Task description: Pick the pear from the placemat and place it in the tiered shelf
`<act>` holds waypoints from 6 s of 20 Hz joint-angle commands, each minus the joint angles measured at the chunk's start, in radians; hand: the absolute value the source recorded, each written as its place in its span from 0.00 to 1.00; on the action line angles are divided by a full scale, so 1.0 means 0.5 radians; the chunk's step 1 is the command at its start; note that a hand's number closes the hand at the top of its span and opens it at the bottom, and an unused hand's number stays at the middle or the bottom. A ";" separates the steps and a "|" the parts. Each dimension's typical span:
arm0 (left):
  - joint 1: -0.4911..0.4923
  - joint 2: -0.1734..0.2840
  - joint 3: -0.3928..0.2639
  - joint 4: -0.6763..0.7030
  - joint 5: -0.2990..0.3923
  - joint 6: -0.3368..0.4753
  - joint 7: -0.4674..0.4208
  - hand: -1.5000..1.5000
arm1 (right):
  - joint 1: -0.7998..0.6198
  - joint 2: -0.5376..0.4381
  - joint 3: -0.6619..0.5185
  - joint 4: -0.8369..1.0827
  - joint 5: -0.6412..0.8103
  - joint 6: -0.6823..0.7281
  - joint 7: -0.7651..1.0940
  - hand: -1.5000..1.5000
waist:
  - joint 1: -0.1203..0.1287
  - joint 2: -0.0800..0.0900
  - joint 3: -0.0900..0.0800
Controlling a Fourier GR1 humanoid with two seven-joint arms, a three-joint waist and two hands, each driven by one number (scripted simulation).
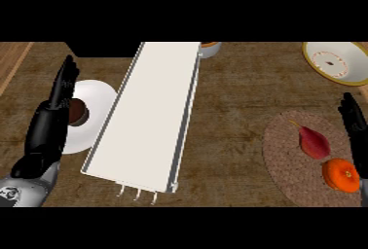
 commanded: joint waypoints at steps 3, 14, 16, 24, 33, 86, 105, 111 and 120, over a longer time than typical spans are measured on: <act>0.201 -0.074 -0.073 0.260 0.148 -0.176 0.092 0.50 | 0.011 -0.297 -0.287 0.182 -0.060 0.115 0.054 0.00 | 0.022 0.012 0.048; 0.363 -0.146 -0.134 0.601 0.394 -0.506 0.239 0.50 | -0.101 -0.386 -0.599 0.913 -0.363 0.683 -0.281 0.00 | 0.051 0.011 0.054; 0.406 -0.130 -0.132 0.590 0.363 -0.513 0.223 0.50 | -0.034 -0.419 -0.562 0.831 -0.341 0.846 -0.388 0.00 | 0.042 0.000 0.051; 0.294 -0.212 -0.084 0.759 0.329 -0.543 0.210 0.50 | -0.290 -0.630 -0.227 0.470 -0.182 1.082 0.296 0.00 | 0.046 -0.003 0.042; 0.283 -0.218 -0.102 0.721 0.320 -0.576 0.221 0.50 | -0.403 -1.054 0.225 0.144 0.652 0.917 0.961 0.00 | 0.101 0.005 0.039; 0.541 -0.609 0.344 0.558 -0.221 -0.884 0.259 0.50 | -0.663 0.109 0.017 0.785 2.063 1.225 1.240 0.00 | 0.054 -0.003 0.049; 0.420 -0.625 0.410 0.566 -0.211 -1.038 0.321 0.50 | -0.898 0.247 0.355 0.745 2.273 1.042 0.332 1.00 | 0.139 0.009 0.053; 0.422 -0.646 0.377 0.576 -0.252 -1.014 0.312 0.50 | -1.073 0.103 0.591 0.543 2.098 1.151 -0.713 1.00 | 0.149 0.012 0.055; 0.455 -0.596 0.512 0.668 -0.176 -1.053 0.230 0.50 | -1.430 -0.131 0.091 0.599 1.661 1.323 -1.277 1.00 | 0.062 -0.001 0.048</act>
